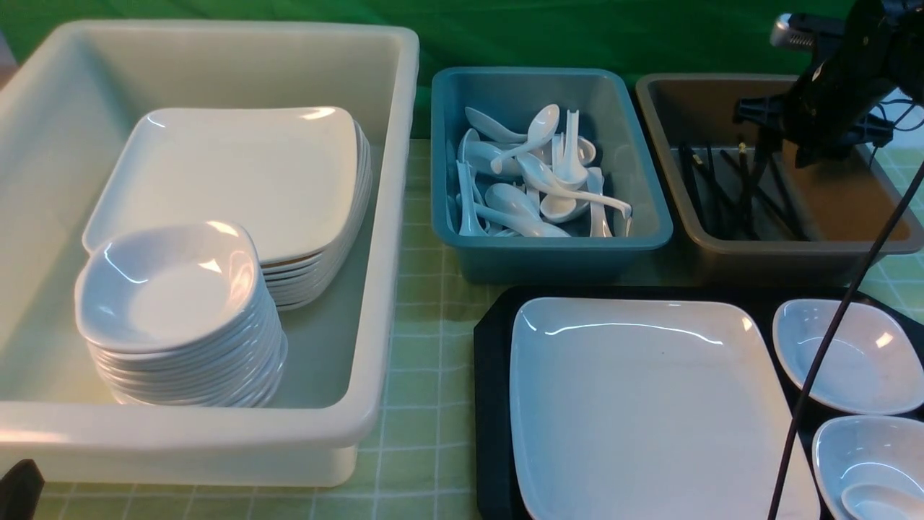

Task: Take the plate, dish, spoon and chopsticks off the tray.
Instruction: Use the right arm to put the chopsticks into the small storage box on the right, then use the right arm to grab a soup spoon from the plate, then use the right arm to put the soup spoon into the small storage box in the middle

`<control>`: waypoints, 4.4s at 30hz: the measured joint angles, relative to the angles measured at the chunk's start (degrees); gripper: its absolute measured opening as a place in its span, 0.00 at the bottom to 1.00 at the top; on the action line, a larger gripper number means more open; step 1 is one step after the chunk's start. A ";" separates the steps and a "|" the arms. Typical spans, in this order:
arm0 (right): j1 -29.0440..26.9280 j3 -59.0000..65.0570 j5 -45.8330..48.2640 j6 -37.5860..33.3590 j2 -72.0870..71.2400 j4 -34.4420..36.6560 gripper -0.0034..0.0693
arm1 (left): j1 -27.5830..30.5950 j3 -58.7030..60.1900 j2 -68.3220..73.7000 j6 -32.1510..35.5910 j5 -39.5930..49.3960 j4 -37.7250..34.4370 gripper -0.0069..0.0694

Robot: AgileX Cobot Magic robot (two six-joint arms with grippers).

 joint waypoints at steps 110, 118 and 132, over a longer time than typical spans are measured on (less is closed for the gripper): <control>-14.98 92.51 -23.13 58.29 -56.14 -11.80 0.26 | 0.00 0.00 0.00 0.00 0.00 0.00 0.39; -14.98 92.51 -25.92 55.32 -57.92 -11.36 0.09 | 0.00 0.00 0.00 0.00 0.00 0.00 0.39; -6.84 79.44 -57.06 53.65 -64.59 -10.79 0.09 | 0.00 0.00 0.00 0.00 0.00 0.00 0.39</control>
